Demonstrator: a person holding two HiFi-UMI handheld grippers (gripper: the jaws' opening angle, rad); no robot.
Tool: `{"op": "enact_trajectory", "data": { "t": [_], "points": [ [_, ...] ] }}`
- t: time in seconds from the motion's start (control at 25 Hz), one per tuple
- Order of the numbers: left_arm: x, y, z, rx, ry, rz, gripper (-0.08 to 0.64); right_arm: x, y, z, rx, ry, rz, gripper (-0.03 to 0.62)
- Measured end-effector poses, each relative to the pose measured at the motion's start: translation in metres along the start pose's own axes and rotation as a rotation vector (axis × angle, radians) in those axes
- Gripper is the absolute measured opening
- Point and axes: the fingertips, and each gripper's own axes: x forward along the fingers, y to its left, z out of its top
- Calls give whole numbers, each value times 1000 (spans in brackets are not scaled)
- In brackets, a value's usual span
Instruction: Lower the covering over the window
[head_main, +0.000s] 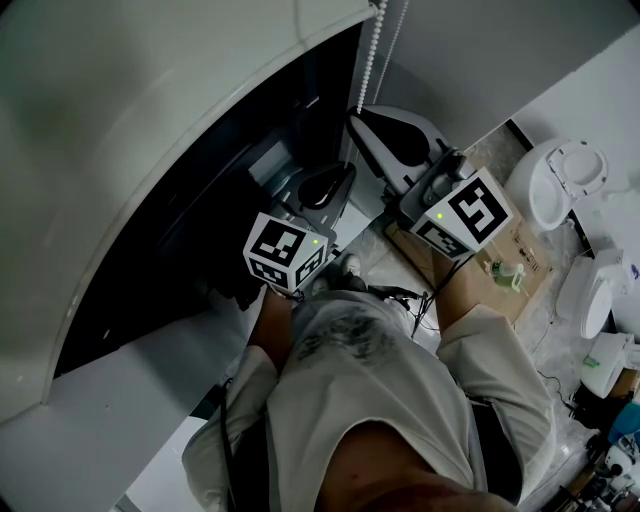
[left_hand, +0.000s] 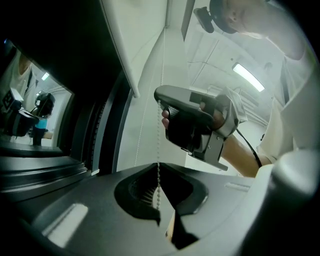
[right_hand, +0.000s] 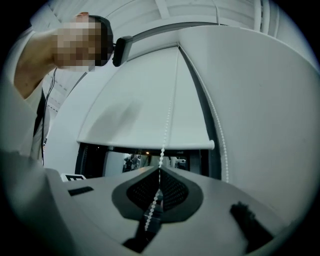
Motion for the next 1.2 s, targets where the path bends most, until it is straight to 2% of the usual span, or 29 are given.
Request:
{"op": "enact_trajectory", "data": {
  "t": [0.16, 0.48, 0.72, 1.2],
  "points": [
    [0, 1, -11, 3, 27, 8, 18, -2, 1, -10, 20, 18, -17, 18],
    [3, 2, -60, -44, 119, 17, 18, -10, 2, -57, 72, 114, -31, 17],
    [2, 3, -89, -76, 158, 14, 18, -15, 6, -85, 112, 157, -38, 17],
    [-2, 1, -117, -108, 201, 14, 21, -19, 5, -117, 140, 205, -61, 17]
  ]
}}
